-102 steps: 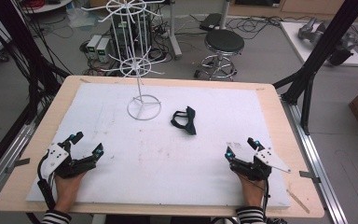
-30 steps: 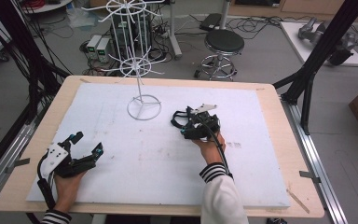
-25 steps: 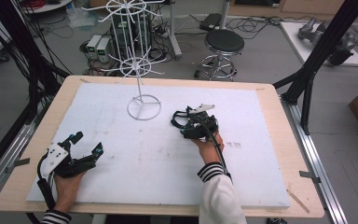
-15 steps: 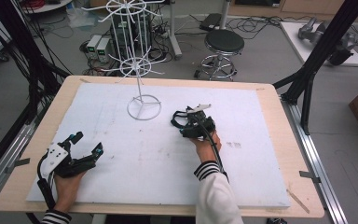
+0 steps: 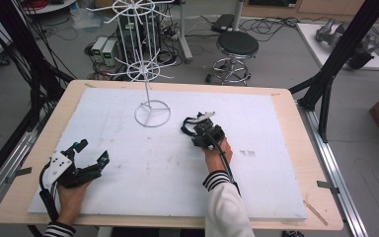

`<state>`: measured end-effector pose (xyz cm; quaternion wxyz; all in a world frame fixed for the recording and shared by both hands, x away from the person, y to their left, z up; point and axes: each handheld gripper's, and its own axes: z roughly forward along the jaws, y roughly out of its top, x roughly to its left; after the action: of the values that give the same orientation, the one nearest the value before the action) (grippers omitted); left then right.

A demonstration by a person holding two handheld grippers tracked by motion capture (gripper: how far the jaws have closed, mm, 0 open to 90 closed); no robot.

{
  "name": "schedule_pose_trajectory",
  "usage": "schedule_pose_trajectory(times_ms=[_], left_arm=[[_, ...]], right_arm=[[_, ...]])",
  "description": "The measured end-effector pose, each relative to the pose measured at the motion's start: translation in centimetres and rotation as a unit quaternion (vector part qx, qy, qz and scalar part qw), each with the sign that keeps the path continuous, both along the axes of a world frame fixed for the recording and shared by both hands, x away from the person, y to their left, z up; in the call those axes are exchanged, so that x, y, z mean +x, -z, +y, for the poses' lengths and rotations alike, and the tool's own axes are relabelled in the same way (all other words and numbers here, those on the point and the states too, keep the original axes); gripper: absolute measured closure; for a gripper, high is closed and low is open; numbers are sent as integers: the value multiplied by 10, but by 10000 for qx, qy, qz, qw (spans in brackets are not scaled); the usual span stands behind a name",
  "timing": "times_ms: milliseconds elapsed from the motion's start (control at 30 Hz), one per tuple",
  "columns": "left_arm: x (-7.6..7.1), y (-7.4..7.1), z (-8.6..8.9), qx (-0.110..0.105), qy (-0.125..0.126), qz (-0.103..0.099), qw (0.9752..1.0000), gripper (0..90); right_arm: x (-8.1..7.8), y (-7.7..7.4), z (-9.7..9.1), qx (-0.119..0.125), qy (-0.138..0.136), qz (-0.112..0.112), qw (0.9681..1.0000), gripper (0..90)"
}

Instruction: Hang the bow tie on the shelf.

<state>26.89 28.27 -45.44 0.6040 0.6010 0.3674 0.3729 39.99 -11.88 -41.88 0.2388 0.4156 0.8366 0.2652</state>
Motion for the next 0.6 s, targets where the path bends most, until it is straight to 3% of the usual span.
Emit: schedule_pose_trajectory(times_ms=[500, 600], left_arm=[[0, 0, 0, -10, 7, -2, 10000, 147], [0, 0, 0, -21, 9, -1, 10000, 146]], right_arm=[[0, 1, -4, -67, 126, 24, 9999, 852], [0, 2, -5, -80, 135, 37, 9999, 868]])
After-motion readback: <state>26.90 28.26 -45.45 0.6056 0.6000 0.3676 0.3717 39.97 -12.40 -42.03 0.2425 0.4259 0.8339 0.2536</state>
